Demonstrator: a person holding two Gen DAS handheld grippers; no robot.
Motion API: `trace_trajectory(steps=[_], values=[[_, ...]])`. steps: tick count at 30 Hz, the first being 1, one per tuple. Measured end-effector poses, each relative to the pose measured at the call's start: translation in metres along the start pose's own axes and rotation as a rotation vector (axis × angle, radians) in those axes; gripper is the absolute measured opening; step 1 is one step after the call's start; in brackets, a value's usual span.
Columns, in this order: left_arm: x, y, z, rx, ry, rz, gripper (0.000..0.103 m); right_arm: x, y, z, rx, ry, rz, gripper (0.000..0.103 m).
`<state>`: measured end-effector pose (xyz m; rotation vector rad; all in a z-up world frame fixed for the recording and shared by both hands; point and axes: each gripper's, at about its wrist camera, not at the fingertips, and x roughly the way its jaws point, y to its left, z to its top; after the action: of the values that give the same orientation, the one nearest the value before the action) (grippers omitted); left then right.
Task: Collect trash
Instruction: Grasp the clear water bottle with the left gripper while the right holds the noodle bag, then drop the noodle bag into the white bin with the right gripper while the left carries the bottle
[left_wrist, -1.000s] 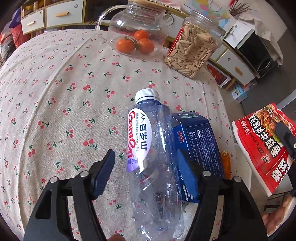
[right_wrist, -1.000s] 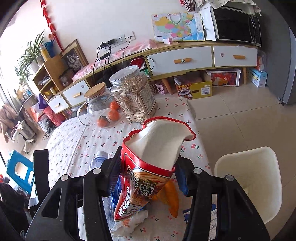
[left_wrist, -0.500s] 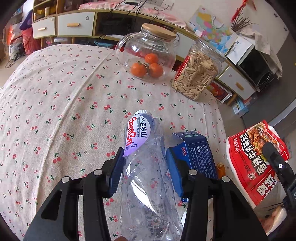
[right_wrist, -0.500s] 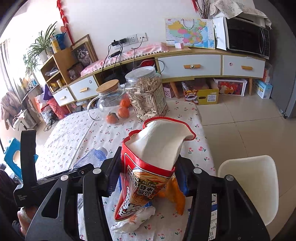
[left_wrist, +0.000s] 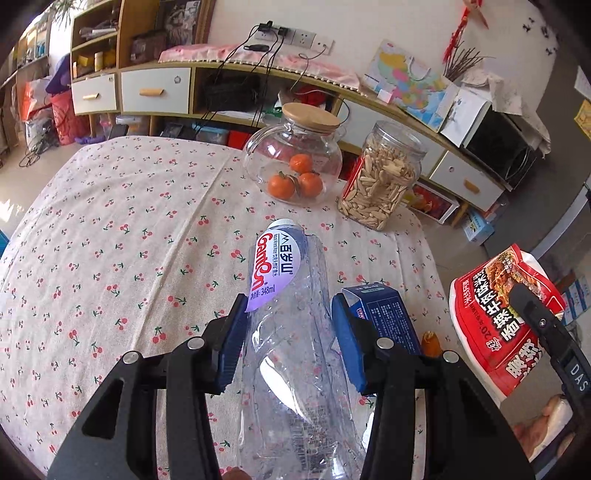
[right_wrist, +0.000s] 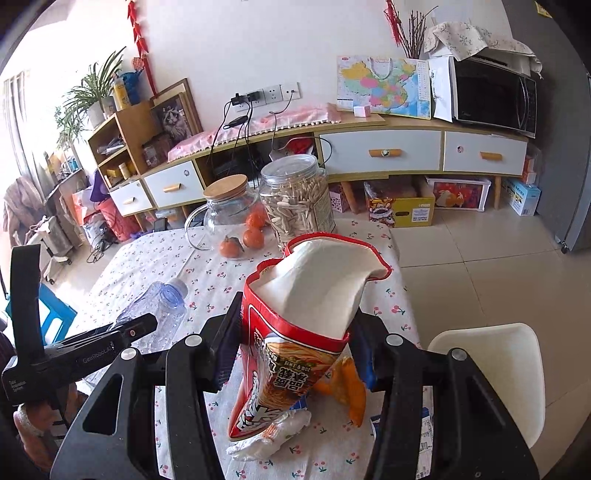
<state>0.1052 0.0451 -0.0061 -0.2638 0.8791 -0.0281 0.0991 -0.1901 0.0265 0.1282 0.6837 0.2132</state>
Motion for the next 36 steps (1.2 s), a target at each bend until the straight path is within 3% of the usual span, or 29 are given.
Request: trace_trajectory(steps=[6, 15, 24, 31, 36], values=[[-0.02, -0.027, -0.004, 0.073, -0.068, 0.013, 0.046, -0.027, -0.024, -0.002, -0.013, -0.043, -0.066, 0.049], [-0.019, -0.086, -0.016, 0.139, -0.061, -0.043, 0.046, -0.06, -0.091, -0.015, 0.02, -0.064, -0.233, 0.049], [-0.015, -0.165, -0.031, 0.235, -0.047, -0.107, 0.046, -0.061, -0.175, -0.031, 0.135, 0.008, -0.416, 0.049], [-0.004, -0.22, -0.045, 0.31, -0.02, -0.149, 0.046, -0.056, -0.219, -0.042, 0.247, 0.09, -0.432, 0.05], [0.007, -0.257, -0.051, 0.339, 0.011, -0.186, 0.046, -0.067, -0.239, -0.046, 0.32, 0.073, -0.488, 0.068]])
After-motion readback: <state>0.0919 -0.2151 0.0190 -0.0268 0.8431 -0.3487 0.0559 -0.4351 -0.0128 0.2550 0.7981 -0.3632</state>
